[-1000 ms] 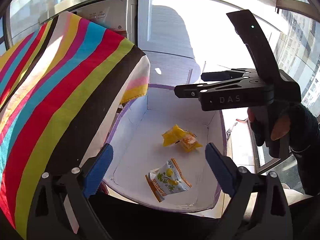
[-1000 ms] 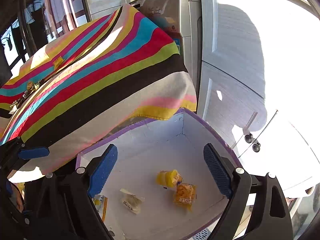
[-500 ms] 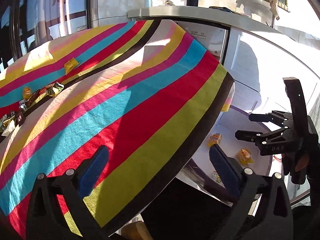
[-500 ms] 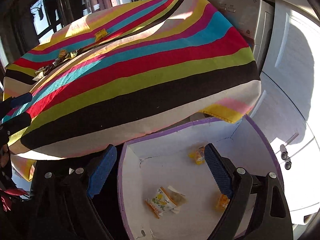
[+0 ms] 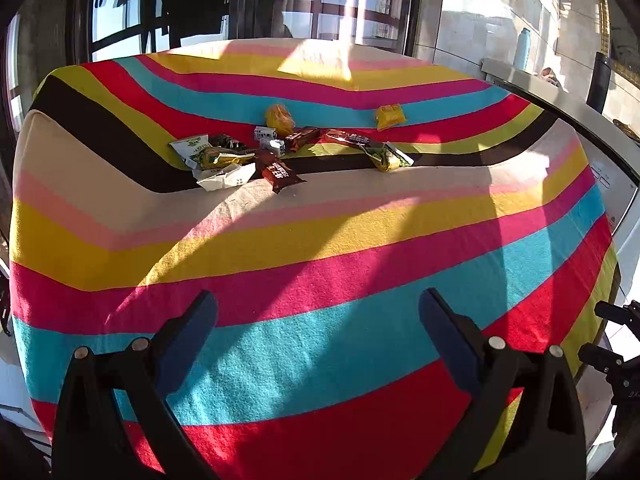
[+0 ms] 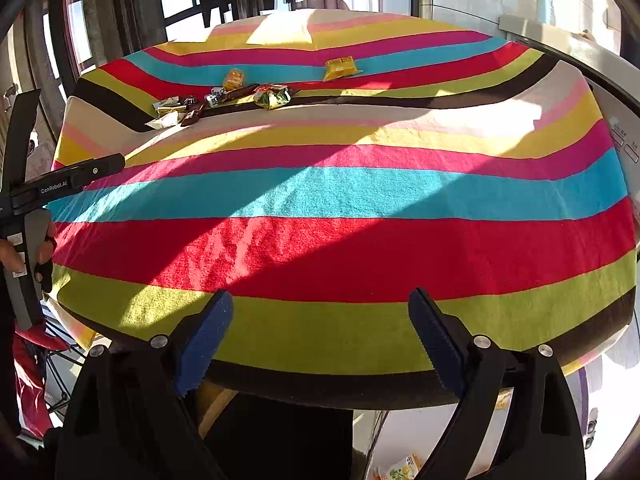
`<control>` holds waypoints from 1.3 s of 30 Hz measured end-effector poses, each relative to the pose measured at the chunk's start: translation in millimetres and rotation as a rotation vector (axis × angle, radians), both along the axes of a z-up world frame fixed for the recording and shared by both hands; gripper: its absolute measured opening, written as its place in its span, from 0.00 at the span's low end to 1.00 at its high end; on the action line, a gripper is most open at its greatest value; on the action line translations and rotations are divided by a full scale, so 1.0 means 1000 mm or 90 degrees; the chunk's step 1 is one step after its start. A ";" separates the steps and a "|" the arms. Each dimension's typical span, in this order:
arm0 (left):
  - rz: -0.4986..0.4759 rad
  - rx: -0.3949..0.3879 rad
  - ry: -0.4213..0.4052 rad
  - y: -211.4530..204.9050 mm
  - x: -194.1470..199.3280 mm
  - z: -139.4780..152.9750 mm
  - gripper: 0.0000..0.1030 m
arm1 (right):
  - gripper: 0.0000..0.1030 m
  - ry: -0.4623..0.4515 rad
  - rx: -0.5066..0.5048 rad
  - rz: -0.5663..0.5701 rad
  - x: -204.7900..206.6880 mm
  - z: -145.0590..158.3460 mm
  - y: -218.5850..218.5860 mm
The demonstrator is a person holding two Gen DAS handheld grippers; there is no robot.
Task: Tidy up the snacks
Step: 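Return to the table and grasp the green snack bag with the right tool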
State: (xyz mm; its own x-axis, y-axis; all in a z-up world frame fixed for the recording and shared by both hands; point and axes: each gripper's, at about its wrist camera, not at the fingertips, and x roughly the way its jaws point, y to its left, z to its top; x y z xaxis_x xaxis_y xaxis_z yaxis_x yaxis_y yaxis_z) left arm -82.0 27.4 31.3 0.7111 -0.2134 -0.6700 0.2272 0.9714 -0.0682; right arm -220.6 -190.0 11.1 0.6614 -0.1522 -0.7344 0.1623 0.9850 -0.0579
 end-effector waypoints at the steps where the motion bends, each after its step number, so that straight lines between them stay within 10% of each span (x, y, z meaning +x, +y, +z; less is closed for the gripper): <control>1: 0.018 -0.002 0.005 0.009 0.008 -0.001 0.98 | 0.84 0.003 0.001 0.009 0.012 -0.001 0.004; 24: 0.100 0.038 0.119 0.028 0.064 -0.033 0.98 | 0.85 0.048 0.056 -0.027 0.311 -0.010 0.010; 28: 0.092 0.069 0.124 0.022 0.065 -0.036 0.98 | 0.82 0.053 0.042 -0.031 0.322 -0.011 0.007; 31: 0.088 0.069 0.125 0.022 0.065 -0.036 0.98 | 0.36 0.045 -0.024 -0.023 0.310 -0.008 0.014; 39: 0.083 -0.012 0.144 0.021 0.072 -0.029 0.98 | 0.34 0.009 0.049 0.031 0.223 -0.005 0.005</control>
State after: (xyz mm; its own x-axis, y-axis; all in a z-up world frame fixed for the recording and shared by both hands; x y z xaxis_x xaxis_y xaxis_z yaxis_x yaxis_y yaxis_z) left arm -9.6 48.4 2.4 0.5659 -0.1439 -0.8118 0.0773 0.9896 -0.1215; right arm 2.5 -185.1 6.0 0.6560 -0.0627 -0.7522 0.1142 0.9933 0.0168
